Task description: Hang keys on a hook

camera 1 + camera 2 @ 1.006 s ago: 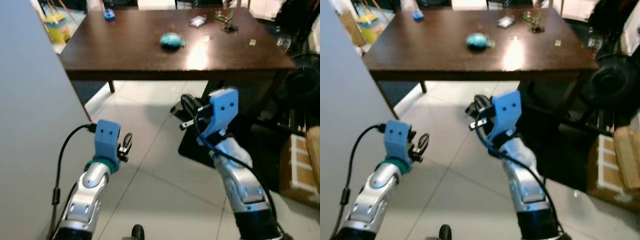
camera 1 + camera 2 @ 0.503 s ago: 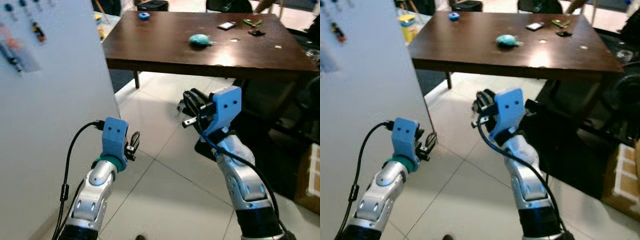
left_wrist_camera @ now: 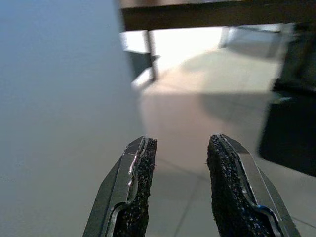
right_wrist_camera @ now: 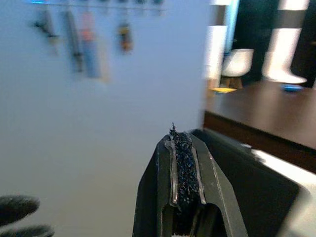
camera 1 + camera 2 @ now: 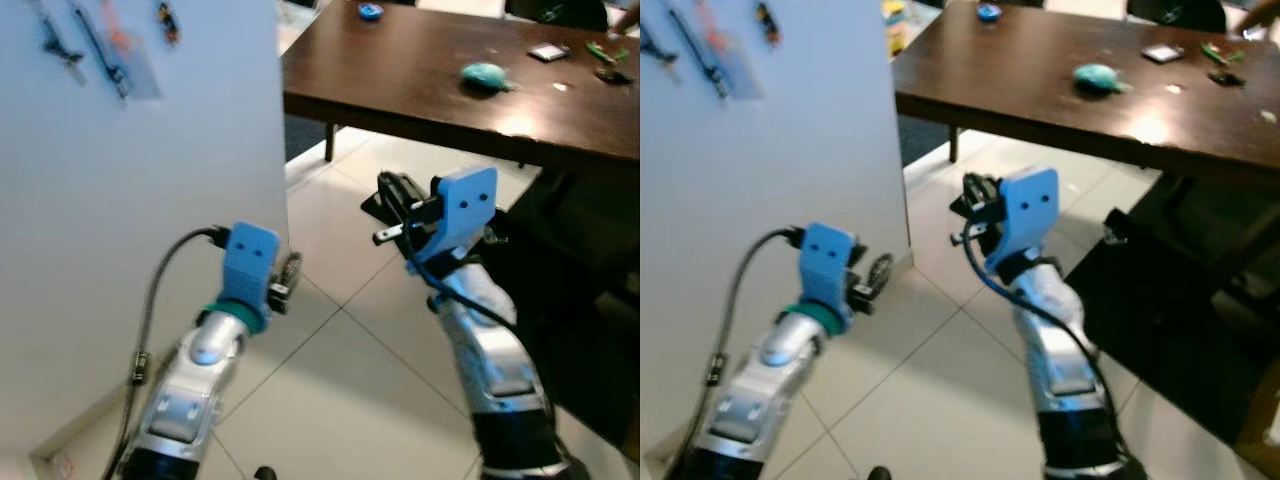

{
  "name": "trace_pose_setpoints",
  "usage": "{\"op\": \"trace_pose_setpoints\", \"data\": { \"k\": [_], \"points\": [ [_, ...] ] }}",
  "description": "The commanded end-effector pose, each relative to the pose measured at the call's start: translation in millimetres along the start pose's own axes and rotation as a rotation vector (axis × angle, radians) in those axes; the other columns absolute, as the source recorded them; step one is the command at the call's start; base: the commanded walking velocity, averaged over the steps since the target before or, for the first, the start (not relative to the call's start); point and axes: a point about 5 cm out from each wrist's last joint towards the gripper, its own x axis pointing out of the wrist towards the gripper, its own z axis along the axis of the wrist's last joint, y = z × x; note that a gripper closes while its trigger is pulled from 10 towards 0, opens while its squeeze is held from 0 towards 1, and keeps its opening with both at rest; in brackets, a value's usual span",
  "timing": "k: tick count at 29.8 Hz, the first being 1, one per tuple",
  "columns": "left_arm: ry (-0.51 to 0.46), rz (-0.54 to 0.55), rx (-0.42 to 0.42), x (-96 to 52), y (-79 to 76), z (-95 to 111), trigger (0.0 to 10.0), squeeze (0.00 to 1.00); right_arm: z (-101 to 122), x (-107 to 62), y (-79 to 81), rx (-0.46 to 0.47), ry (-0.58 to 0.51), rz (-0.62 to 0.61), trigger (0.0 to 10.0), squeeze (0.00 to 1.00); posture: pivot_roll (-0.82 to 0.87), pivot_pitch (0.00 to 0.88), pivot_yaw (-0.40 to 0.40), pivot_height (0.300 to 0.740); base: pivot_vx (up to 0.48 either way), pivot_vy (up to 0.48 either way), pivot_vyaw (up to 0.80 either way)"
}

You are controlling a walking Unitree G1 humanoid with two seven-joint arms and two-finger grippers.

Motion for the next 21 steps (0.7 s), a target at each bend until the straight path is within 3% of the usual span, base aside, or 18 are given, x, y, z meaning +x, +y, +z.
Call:
{"op": "trace_pose_setpoints", "data": {
  "k": [1, 21],
  "points": [
    [-0.012, -0.002, 0.018, -0.6, -0.5, 4, 10.0, 0.00, -2, -1.7, -0.6, -0.001, 0.005, -0.003, 10.0, 0.00, -0.08, 0.081, 0.094, 0.740, 0.000, 0.000, 0.79],
    [-0.058, 0.021, 0.032, 0.6, 2.5, 26, 10.0, 0.00, -5, 0.8, 0.8, 0.004, 0.014, -0.001, 10.0, 0.00, -0.07, 0.097, 0.097, 0.740, 0.000, 0.000, 0.79]
  ]
}}
